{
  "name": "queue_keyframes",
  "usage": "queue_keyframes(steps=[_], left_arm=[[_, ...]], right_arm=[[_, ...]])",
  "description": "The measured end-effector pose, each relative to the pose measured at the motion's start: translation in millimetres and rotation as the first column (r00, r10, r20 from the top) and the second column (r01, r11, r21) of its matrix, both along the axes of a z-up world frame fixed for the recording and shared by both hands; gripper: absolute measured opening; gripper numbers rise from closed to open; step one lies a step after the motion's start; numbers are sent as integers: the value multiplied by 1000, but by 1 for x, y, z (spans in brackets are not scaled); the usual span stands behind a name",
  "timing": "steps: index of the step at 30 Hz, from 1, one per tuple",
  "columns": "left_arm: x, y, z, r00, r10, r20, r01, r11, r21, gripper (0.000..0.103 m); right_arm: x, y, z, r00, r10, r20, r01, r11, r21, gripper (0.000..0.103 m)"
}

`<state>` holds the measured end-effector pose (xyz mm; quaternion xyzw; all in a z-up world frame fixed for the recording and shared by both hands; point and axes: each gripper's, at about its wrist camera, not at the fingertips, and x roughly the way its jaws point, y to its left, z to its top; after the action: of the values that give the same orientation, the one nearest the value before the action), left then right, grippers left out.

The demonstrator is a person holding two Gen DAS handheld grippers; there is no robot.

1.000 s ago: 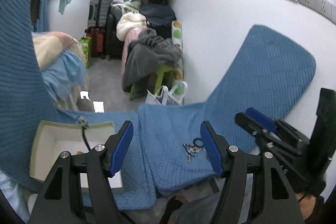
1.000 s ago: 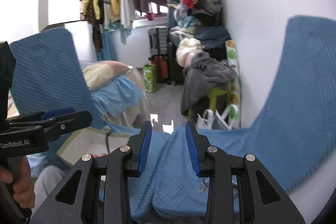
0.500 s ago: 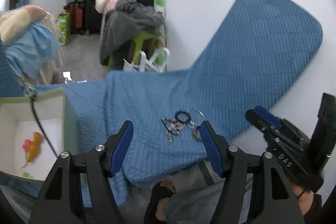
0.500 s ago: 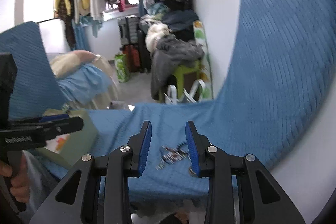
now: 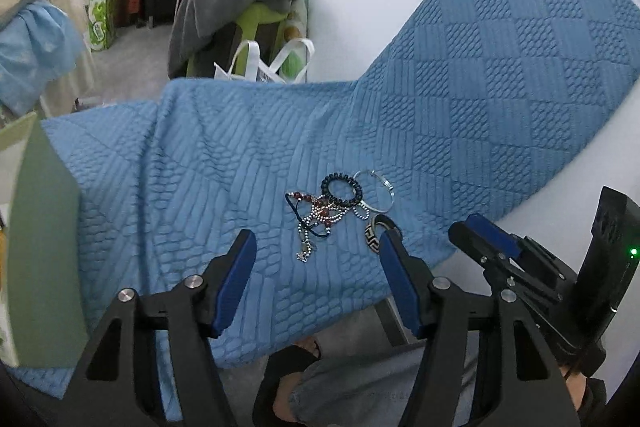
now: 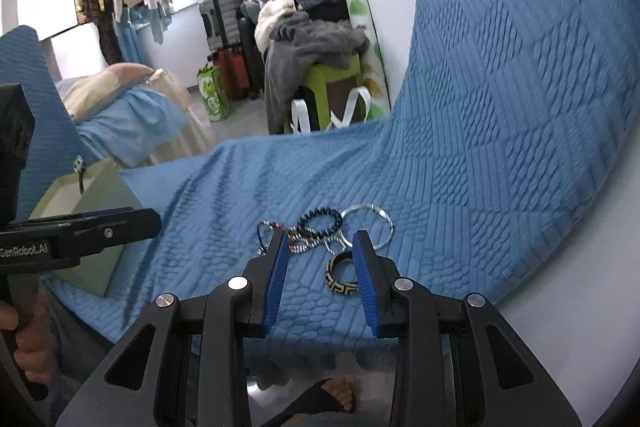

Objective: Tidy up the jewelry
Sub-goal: 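Grasp the red-bead chain with the left tool while the right tool grasps the black patterned ring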

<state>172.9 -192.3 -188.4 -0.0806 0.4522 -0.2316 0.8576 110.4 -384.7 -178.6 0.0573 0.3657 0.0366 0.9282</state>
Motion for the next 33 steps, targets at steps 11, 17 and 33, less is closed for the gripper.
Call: queue_keyframes(steps=[11,17,33], left_arm=[[46,-26,-62,993,7,-118,-5,1000,20,36],[61,-35,-76,992,27,-125,-24,999,23,31],[75,-68,-91,995,-25,-101,41,986,162,2]], right_arm=[[45,-25,-67,983,-11,-182,16,999,30,21],[61,-21,-81,978,-3,-207,1,1000,-8,21],[71,-12,-95,968,-27,-251,-1,994,-109,7]])
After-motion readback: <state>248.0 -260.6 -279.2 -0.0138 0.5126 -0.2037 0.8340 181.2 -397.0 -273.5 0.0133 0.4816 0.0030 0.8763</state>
